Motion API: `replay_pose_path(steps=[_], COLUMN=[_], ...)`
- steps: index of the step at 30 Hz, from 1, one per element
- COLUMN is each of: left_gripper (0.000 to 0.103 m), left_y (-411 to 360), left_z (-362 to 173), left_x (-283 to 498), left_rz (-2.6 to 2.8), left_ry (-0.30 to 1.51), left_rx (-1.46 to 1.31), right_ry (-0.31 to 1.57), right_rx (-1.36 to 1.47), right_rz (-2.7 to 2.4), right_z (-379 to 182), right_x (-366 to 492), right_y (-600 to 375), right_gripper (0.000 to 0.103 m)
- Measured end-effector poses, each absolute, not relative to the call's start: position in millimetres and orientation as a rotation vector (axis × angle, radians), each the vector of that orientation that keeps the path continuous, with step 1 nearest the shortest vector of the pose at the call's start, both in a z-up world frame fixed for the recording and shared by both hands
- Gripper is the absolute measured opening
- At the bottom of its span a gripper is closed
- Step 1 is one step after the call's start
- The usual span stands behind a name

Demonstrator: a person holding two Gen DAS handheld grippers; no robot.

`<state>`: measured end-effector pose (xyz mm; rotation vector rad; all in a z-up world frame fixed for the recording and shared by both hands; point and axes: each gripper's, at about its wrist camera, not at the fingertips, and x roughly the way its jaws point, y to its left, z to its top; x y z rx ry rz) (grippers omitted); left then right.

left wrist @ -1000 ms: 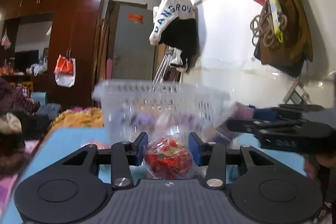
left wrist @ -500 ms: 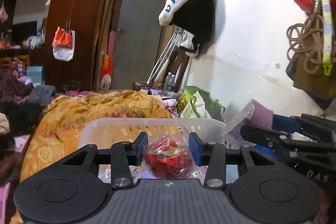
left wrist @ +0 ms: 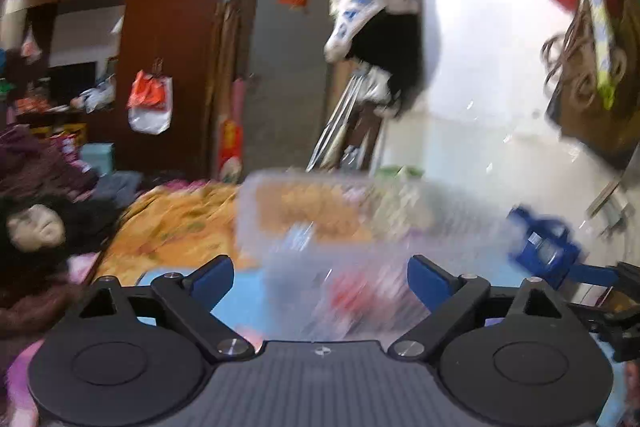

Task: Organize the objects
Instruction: 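Carry the red ball and purple item over the basket and open both grippers, then grasp the red packet with the left gripper while the right grasps the dark wrapped pack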

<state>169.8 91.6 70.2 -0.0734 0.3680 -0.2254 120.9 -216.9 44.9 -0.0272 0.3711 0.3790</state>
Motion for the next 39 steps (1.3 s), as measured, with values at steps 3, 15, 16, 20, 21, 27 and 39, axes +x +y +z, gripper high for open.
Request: replay_pose_path(steps=[3,15,16,20,21,27,39], left_gripper=[0.095,0.094,0.094,0.094,0.094,0.094,0.063], left_y=[100,125,124,122,121,111,111], left_z=[46,6,3,3,3,0,3], left_x=[186,240,239,244,245,241,231], left_rz=[-0.163,-0.129,-0.131,-0.128,-0.121,-0.122,-0.124], left_ry=[0.453,0.640,0.647,0.657,0.656,0.654,0.599], left_rx=[-0.030,-0.078,-0.076,-0.100,-0.097,-0.066,-0.088], right_ry=[0.486,0.673,0.674,0.664,0.661,0.648,0.560], right_rx=[0.020,-0.065,-0.074,-0.075,-0.071,-0.079,-0.082], right_rz=[0.378,0.447,0.444,0.430,0.427,0.426,0.403], right_z=[24,4,4,2,2,3,7], right_x=[132,151,152,147,146,145,133], right_y=[-222,-202,-201,-204,-205,-205,-206], right_gripper=[0.103,0.095,0.095,0.093,0.092,0.088,0.077])
